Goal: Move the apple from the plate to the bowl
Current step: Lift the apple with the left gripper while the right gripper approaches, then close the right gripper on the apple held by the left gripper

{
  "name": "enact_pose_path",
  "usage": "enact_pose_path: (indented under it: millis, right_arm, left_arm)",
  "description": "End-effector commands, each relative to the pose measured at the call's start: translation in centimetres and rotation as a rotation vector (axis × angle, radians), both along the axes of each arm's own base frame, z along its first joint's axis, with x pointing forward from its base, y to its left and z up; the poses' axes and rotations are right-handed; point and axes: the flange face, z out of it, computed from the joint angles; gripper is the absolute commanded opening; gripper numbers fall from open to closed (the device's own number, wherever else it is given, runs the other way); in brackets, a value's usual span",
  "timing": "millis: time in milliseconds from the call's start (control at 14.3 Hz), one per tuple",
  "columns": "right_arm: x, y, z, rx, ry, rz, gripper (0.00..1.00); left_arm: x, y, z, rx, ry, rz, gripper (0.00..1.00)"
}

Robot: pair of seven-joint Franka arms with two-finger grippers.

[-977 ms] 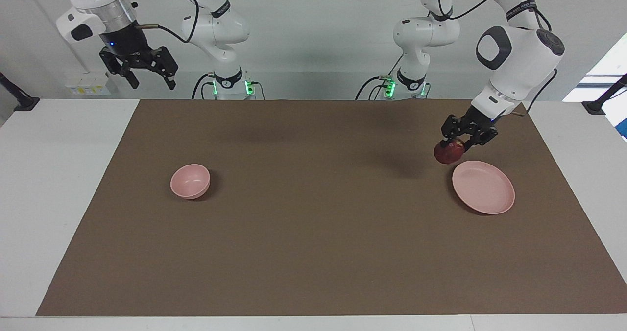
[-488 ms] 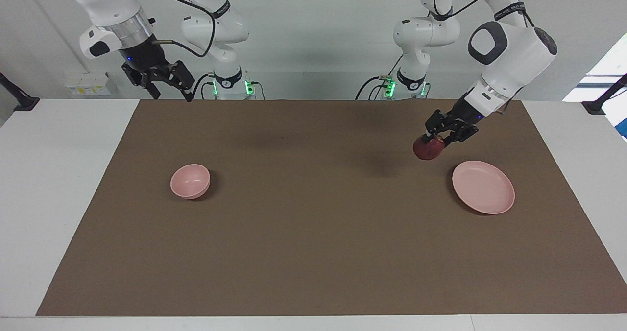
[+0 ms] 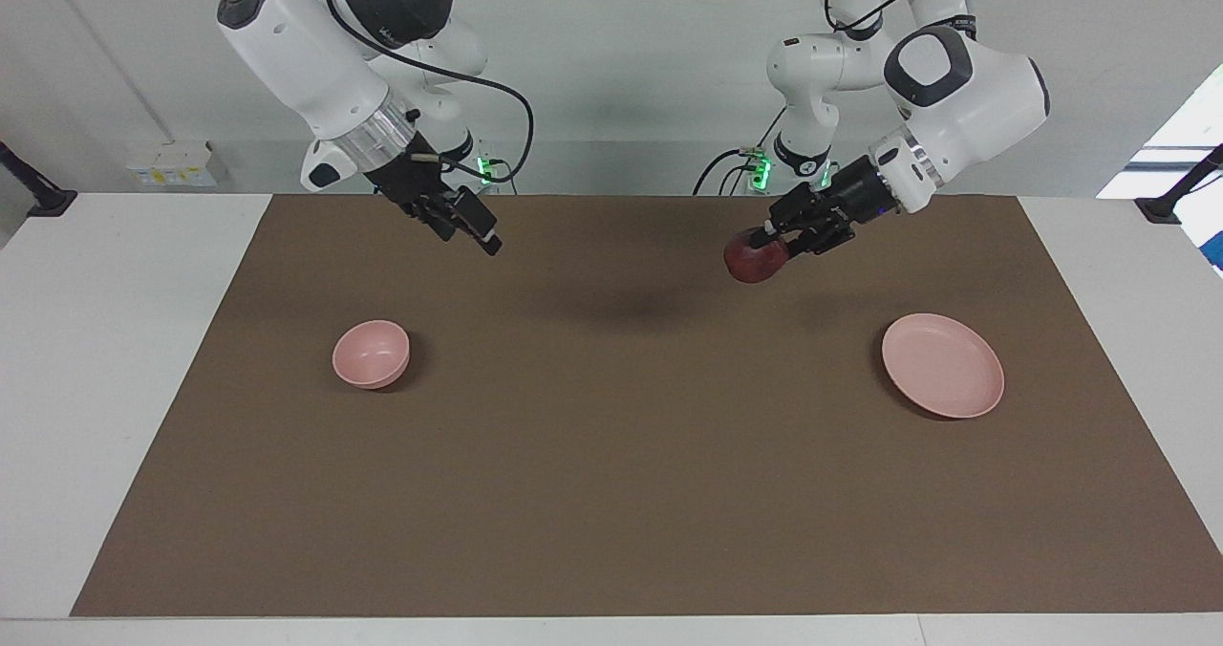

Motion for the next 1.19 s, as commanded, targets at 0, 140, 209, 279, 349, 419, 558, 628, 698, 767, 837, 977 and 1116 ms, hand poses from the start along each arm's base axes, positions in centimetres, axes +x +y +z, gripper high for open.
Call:
enact_pose_path:
  millis: [0, 140, 209, 279, 349, 419, 558, 628, 698, 767, 837, 977, 1116]
  right_arm:
    - [0.7, 0.6, -0.2, 0.117, 0.060, -0.128, 1.00]
    - [1.1, 2.7, -0.3, 0.206, 0.112, -0.234, 1.00]
    - [1.2, 4.1, -0.2, 0.243, 0.133, -0.275, 1.00]
    - [1.3, 5.7, -0.3, 0.279, 0.157, -0.328, 1.00]
    - [1.3, 6.9, -0.5, 0.307, 0.181, -0.368, 1.00]
    - [1.4, 7.9, -1.0, 0.330, 0.210, -0.388, 1.00]
    - [1.5, 8.7, -2.0, 0.371, 0.258, -0.398, 1.00]
    - [1.5, 8.9, -2.2, 0.380, 0.273, -0.396, 1.00]
    - [1.6, 9.0, -2.4, 0.392, 0.291, -0.402, 1.00]
    - [1.6, 9.7, -3.0, 0.404, 0.313, -0.404, 1.00]
    - [1.2, 10.8, -3.0, 0.411, 0.319, -0.393, 1.00]
    - [1.0, 12.6, -3.8, 0.407, 0.330, -0.375, 1.00]
    - [0.6, 14.1, -4.3, 0.400, 0.330, -0.353, 1.00]
  left_arm:
    - [-0.7, -2.2, 1.4, -0.049, -0.035, 0.084, 0.00]
    - [-0.8, -3.9, 1.8, -0.050, -0.081, 0.140, 0.00]
    - [-1.0, -4.8, 1.9, -0.043, -0.100, 0.154, 0.00]
    - [-1.2, -5.8, 1.9, -0.036, -0.119, 0.167, 0.00]
    - [-1.5, -6.7, 2.0, -0.032, -0.125, 0.181, 0.00]
    - [-1.7, -7.5, 1.9, -0.029, -0.125, 0.190, 0.00]
    - [-2.0, -8.4, 2.2, -0.022, -0.150, 0.218, 0.00]
    - [-1.9, -8.3, 2.2, -0.022, -0.149, 0.229, 0.00]
    - [-1.9, -8.3, 2.2, -0.022, -0.149, 0.229, 0.00]
    - [-1.9, -8.3, 2.2, -0.022, -0.148, 0.230, 0.00]
    - [-1.9, -8.4, 2.1, -0.021, -0.144, 0.231, 0.00]
    - [-2.0, -8.4, 2.1, -0.020, -0.145, 0.229, 0.00]
    - [-2.1, -8.6, 2.2, -0.020, -0.147, 0.223, 0.00]
